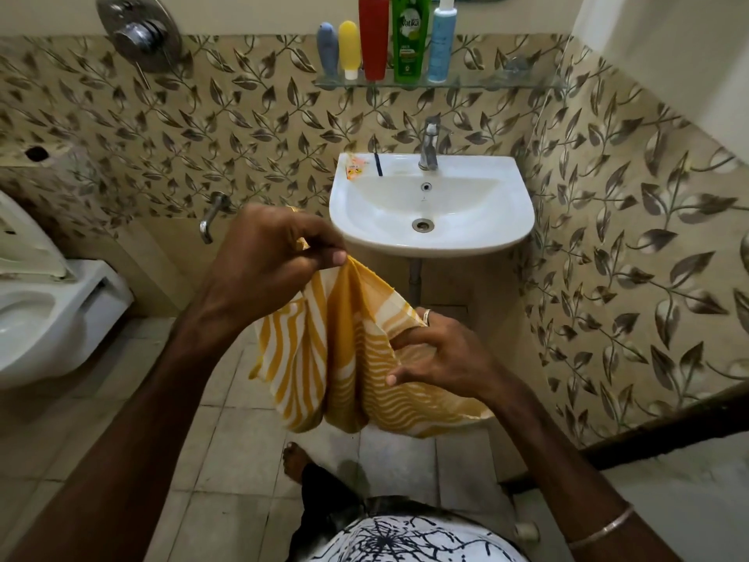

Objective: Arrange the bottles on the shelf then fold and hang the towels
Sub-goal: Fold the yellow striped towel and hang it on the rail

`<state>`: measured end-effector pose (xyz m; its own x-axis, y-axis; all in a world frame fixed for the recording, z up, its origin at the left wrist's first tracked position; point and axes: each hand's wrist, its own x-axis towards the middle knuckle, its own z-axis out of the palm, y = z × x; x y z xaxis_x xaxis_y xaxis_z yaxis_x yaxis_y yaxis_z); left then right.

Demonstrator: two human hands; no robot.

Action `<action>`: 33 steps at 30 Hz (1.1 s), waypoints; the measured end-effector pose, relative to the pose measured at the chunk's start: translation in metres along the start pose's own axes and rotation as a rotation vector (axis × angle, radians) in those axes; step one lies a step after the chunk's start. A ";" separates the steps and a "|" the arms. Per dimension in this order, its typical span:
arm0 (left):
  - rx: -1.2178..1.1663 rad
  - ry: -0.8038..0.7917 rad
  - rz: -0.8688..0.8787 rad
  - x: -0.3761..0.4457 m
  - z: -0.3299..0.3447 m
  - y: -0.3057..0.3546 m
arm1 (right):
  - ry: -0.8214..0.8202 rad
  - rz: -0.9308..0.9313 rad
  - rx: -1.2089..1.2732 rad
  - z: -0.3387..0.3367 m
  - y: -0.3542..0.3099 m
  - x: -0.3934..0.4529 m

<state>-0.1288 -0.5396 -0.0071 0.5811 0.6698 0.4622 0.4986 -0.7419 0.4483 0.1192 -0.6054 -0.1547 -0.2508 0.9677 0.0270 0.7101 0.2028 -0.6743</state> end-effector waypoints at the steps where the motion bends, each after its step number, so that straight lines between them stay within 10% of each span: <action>1: 0.011 0.006 -0.006 0.000 -0.001 0.000 | 0.031 -0.003 -0.066 0.004 -0.001 0.002; 20: 0.078 0.082 -0.193 -0.014 0.004 -0.042 | 0.441 -0.082 0.383 -0.022 0.035 -0.013; 33: 0.028 -0.021 -0.196 -0.019 0.014 -0.042 | 0.612 0.027 0.256 -0.027 0.031 -0.019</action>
<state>-0.1521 -0.5217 -0.0453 0.4841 0.8011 0.3519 0.6214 -0.5979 0.5063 0.1640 -0.6137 -0.1557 0.2373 0.8979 0.3709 0.5129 0.2084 -0.8328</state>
